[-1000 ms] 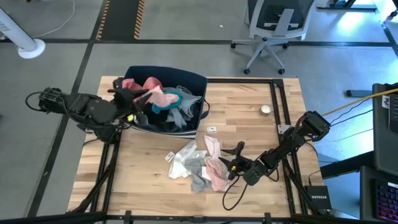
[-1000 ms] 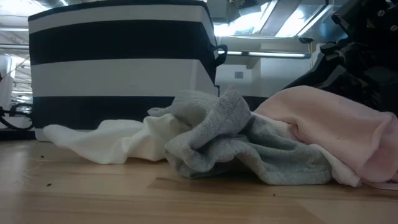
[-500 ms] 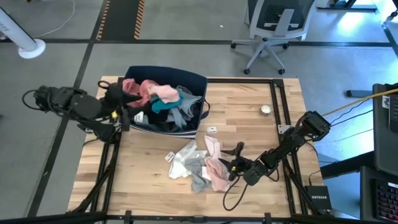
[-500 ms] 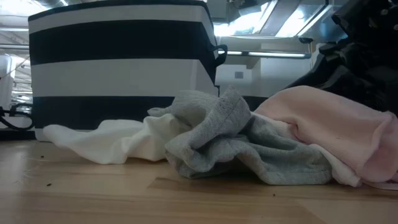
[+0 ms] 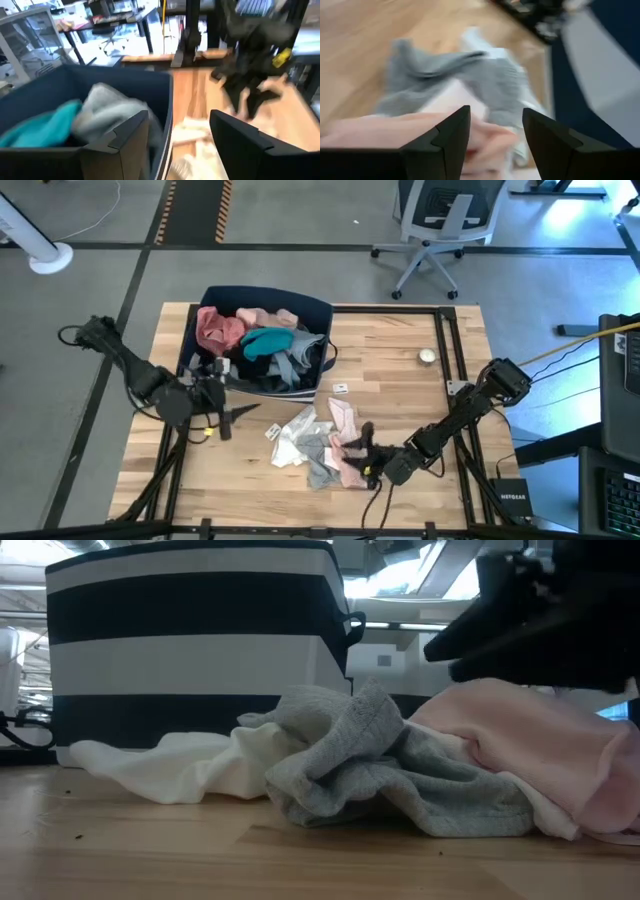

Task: Sort clothes
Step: Put the pink sock into the blue laundry organizer

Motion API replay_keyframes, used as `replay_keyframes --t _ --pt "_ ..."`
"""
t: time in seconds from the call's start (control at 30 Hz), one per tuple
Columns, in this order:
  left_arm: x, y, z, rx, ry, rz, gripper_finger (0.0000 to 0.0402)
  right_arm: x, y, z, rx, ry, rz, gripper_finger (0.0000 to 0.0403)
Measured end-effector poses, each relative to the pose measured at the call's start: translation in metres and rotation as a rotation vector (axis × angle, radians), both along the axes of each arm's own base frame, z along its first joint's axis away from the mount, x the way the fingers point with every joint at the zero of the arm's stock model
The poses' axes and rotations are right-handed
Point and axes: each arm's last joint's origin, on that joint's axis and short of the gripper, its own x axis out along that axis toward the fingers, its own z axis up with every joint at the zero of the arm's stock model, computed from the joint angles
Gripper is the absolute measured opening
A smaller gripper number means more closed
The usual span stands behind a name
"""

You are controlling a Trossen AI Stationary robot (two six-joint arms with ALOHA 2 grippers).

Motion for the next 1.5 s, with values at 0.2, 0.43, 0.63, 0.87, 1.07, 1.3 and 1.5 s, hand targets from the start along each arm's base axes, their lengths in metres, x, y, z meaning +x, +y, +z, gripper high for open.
replay_keyframes --t 0.2,0.43,0.63,0.87,1.07,1.3,1.5 --pt "-0.006 -0.011 -0.037 0.017 0.027 0.025 0.0208 0.022 0.011 0.036 0.031 0.353 0.030 0.0200" --pt "-0.013 -0.012 -0.038 0.000 -0.008 0.047 0.0208 0.039 0.023 0.096 0.099 0.412 -0.017 0.0200" --pt "-0.019 -0.018 -0.038 -0.025 -0.012 0.004 0.0208 0.041 0.030 0.105 0.262 0.451 0.020 0.0200" --pt "-0.020 -0.021 -0.038 -0.028 -0.013 -0.012 0.0208 0.031 0.020 0.077 0.322 0.493 -0.151 0.0200" --pt "-0.020 -0.021 -0.037 -0.022 -0.014 -0.012 0.0208 0.028 0.018 0.060 0.381 0.467 -0.174 0.0200" --pt "-0.020 -0.020 -0.038 -0.020 -0.012 -0.011 0.0208 0.024 0.015 0.047 0.381 0.471 -0.179 0.0200" --pt "-0.020 -0.020 -0.038 -0.019 -0.011 -0.011 0.0208 0.027 0.018 0.042 0.407 0.432 -0.165 0.0200"
